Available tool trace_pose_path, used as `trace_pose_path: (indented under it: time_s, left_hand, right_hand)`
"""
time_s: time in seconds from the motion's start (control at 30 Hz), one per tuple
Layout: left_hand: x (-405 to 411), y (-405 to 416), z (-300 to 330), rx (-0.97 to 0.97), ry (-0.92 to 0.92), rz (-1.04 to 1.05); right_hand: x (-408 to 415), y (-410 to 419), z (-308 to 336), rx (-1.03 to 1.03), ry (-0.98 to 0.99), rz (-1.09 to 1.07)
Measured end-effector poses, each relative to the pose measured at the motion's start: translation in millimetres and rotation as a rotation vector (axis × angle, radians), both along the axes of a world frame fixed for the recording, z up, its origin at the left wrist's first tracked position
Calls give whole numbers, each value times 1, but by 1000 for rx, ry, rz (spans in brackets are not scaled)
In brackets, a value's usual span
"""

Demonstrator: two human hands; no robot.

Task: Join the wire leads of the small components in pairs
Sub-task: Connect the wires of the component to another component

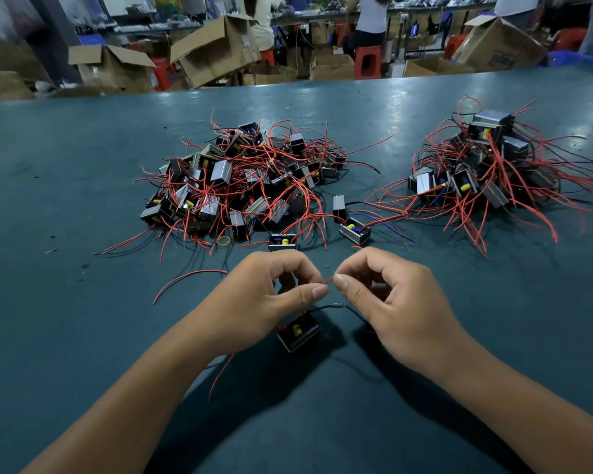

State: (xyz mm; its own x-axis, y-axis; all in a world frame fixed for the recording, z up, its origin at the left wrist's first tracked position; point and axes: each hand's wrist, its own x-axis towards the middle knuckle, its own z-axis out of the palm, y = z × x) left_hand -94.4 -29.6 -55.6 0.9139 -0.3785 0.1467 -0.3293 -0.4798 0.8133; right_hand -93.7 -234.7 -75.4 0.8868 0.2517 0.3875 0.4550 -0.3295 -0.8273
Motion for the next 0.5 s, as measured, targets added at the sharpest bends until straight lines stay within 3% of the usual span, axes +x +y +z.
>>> trace_pose_path:
  time_s: [0.27, 0.33, 0.5]
  left_hand:
    - [0, 5, 3, -27, -100, 75]
    - [-2, 9, 7, -72, -107, 13]
    - [-8, 6, 9, 8, -146, -100]
  right_hand:
    - [7, -6, 4, 29, 60, -75]
    - [8, -13, 12, 41, -39, -75]
    - [8, -26, 20, -181, -274, 199]
